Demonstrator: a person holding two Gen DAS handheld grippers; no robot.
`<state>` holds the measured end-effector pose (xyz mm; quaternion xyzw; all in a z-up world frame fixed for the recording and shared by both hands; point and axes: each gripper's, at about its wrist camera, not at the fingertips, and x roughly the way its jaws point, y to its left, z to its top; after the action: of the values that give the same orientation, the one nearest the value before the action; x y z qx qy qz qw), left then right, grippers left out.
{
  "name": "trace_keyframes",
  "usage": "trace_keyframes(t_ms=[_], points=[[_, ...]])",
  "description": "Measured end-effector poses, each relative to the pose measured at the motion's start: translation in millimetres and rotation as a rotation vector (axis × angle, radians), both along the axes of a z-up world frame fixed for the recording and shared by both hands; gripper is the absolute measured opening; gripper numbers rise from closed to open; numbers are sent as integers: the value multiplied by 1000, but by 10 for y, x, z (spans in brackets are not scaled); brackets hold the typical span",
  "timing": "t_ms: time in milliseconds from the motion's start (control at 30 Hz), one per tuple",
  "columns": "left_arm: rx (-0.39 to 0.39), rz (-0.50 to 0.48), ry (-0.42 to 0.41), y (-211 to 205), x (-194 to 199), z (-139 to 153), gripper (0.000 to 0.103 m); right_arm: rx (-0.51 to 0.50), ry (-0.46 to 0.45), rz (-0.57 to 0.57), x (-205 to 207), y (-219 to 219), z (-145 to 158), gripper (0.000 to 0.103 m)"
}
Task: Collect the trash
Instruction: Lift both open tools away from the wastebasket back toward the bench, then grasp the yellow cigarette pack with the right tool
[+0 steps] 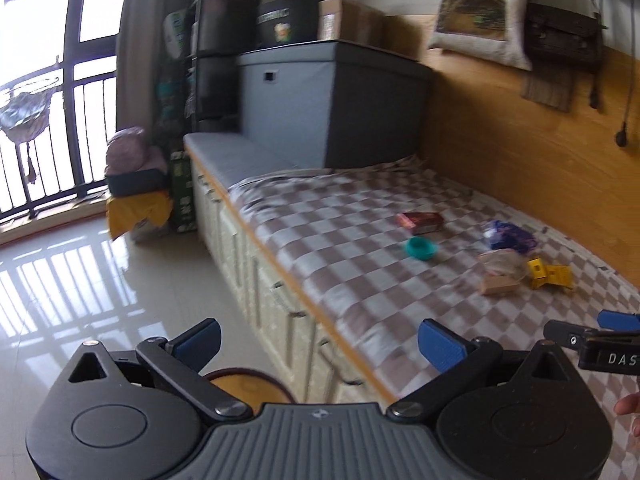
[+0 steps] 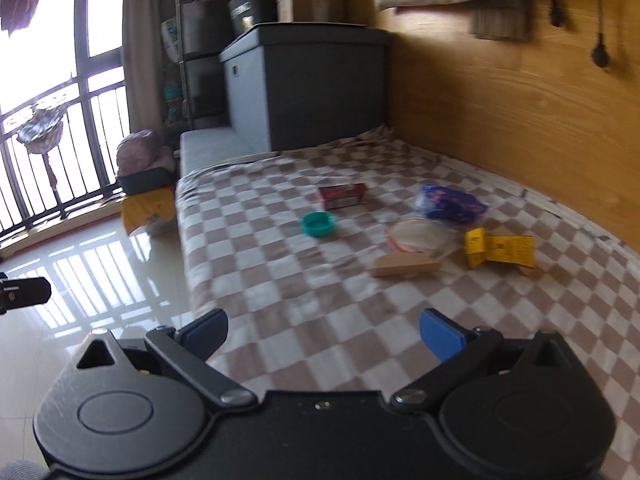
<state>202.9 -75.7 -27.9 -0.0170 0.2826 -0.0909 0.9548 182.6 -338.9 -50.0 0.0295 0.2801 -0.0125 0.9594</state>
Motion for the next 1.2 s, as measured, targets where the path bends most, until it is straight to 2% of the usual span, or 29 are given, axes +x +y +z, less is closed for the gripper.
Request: trace_keyframes(t_ms=[233,467,633,767,967,1200], points=[[-45,-125,-19,-661,155,-13,103,-8,-13,-112,-123,-671,-85,103],[3,-230,-55,-1287,380,-132,103,-36,-25,-207,-140,-1255,-246,103],[5,-293,-42,-1662,599,-277,103,-42,-35,-252,-3,-1602,-371,103],[0,-331,-20,-1953,803,-417,103,-35,-32,-269,235,-1827,-436,103],[41,-414,-5,-2352,1117,-617,103,-5,-21,-269,755,-2097,-462,103],[32,-458,42,-2576,1519,-809,103,58,21,-258,1497,-2242,-529,103]])
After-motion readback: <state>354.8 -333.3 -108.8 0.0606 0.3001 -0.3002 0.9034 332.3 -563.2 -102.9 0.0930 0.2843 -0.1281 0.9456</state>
